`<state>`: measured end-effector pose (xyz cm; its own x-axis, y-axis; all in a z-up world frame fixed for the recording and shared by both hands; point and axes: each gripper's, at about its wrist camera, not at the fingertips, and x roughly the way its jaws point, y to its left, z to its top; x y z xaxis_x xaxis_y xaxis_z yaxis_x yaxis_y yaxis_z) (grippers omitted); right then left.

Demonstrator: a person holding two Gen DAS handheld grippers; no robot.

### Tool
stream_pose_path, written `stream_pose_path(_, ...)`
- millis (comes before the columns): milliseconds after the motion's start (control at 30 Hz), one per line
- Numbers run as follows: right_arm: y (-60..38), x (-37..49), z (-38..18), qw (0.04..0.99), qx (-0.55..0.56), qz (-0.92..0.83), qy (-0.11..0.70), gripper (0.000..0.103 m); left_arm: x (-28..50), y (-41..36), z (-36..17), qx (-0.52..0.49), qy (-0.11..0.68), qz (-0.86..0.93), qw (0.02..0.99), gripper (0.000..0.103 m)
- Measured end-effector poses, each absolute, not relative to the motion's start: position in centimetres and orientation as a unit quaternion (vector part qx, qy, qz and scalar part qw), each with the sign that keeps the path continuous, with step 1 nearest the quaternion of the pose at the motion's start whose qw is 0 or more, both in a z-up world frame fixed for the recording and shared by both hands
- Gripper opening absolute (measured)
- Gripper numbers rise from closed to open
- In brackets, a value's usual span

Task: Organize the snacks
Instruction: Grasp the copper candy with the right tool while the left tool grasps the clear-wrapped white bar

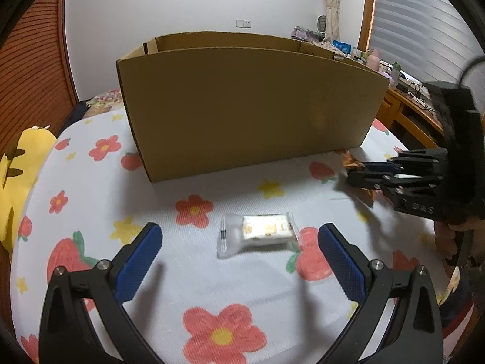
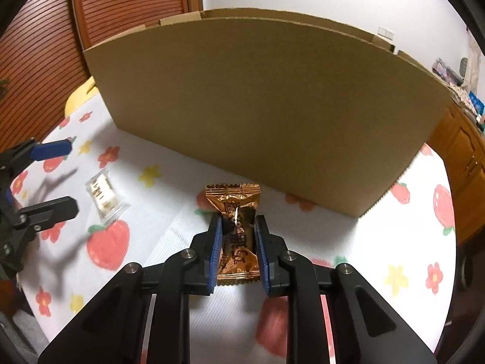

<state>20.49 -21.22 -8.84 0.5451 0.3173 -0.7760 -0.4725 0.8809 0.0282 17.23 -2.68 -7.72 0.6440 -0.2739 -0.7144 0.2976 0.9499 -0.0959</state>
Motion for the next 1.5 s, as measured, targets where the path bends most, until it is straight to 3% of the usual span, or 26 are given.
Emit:
stream_pose_path(300,-23.7,16.5,-9.0,0.881,-0.054,0.226,0.413,0.019,16.4,-3.1,-8.0,-0.014,0.429,-0.178,0.886,0.1)
stream_pose_path(533,-25.1,15.5,-9.2,0.887,-0.041,0.208,0.411,0.02,16.5,-4.3,-8.2,-0.031,0.457,-0.196,0.867,0.076)
stream_pose_path(633,-25.6,15.4,-9.3,0.889,-0.035,0.204,0.409,0.02,17.0,-4.8,-8.5,-0.04,0.47,-0.203,0.858,0.07)
stream_pose_path(1367,-25.3,15.0,-9.5,0.894,-0.047,0.198,0.399,0.02,22.2,-5.4,-8.7,-0.047,0.477,-0.156,0.864,0.069)
stream_pose_path(1433,-25.3,15.0,-9.5,0.894,-0.046,0.197,0.399,0.02,22.2,-5.3,-8.7,-0.049,0.473,-0.149,0.867,0.054)
stream_pose_path(1500,-25.3,15.0,-9.5,0.894,-0.045,0.196,0.4,0.02,22.3,-5.0,-8.7,-0.047,0.472,-0.139,0.87,0.044)
